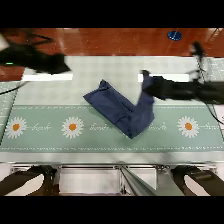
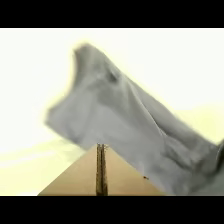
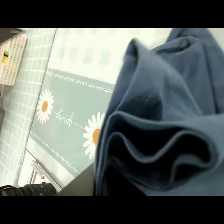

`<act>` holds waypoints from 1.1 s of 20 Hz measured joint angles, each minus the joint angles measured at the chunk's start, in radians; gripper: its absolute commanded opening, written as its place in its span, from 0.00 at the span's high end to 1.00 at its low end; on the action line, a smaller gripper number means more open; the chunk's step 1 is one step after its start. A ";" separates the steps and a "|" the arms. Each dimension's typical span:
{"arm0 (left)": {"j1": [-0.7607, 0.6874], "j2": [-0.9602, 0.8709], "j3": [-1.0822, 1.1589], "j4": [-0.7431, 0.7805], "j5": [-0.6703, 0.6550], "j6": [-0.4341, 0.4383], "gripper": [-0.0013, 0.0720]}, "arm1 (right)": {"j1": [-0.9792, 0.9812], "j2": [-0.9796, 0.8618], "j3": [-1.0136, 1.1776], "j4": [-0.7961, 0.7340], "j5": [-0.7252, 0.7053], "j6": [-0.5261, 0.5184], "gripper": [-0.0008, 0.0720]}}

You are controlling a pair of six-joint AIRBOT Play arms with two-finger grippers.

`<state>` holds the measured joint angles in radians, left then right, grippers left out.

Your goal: Fold the shirts.

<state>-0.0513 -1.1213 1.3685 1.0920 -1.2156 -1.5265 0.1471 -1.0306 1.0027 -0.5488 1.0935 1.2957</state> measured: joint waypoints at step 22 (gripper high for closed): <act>0.150 0.431 -0.551 0.008 0.181 0.023 0.96 | 0.035 -0.319 0.391 -0.352 0.130 0.164 0.43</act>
<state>0.0982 -0.6907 0.8177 1.0996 -1.0344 -1.5036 0.1825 -1.3491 1.3937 -0.9009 1.2236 1.4601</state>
